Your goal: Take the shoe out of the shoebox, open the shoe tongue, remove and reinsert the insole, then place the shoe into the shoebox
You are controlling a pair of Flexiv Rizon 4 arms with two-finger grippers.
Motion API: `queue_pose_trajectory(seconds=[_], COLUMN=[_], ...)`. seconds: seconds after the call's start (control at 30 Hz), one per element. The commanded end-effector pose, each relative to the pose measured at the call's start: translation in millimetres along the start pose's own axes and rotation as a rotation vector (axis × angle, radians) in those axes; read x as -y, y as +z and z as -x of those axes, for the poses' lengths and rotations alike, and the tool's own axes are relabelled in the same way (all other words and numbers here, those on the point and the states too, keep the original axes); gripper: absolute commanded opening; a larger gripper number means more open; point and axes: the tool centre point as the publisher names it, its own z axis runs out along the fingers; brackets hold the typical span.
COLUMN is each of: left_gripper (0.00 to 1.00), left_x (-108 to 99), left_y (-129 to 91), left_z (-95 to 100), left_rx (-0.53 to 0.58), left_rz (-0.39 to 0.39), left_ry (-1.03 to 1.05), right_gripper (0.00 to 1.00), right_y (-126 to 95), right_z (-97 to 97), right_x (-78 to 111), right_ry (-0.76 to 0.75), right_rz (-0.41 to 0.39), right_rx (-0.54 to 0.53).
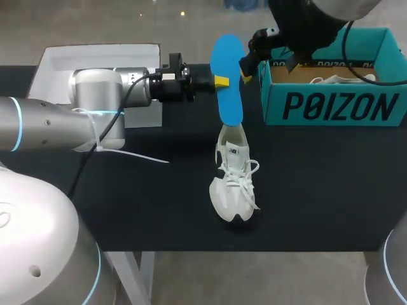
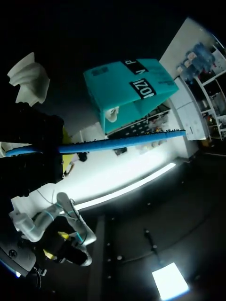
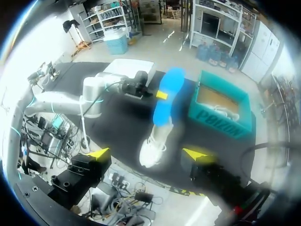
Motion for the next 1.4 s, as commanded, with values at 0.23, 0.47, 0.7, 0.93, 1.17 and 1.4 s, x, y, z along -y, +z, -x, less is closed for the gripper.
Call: queue_pose_trajectory(seconds=[0.23,0.47,0.7,0.93,1.17,1.4], left_gripper=[0.00,0.00,0.00,0.00,0.00,0.00], left_x=[0,0,0,0,10,-8], left_y=[0,0,0,0,-4,-3], left_z=[-0.2,-0.2,-0.2,-0.2,-12.1,-21.3], left_rx=[0.002,0.002,0.002,0.002,0.033,0.090], left_rz=[0.001,0.001,0.001,0.001,-0.010,0.122], left_ry=[-0.001,-0.001,-0.001,-0.001,0.275,0.764], right_gripper=[1.00,1.00,1.00,1.00,1.00,1.00], right_y=[2,2,2,2,2,2], right_z=[-14.9,-14.9,-14.9,-14.9,-14.9,-14.9], right_x=[-11.9,-11.9,-11.9,-11.9,-11.9,-11.9], right_ry=[0.003,0.003,0.003,0.003,0.003,0.003], right_rz=[-0.036,-0.036,-0.036,-0.036,-0.036,-0.036], right_rx=[0.026,0.026,0.026,0.026,0.026,0.026])
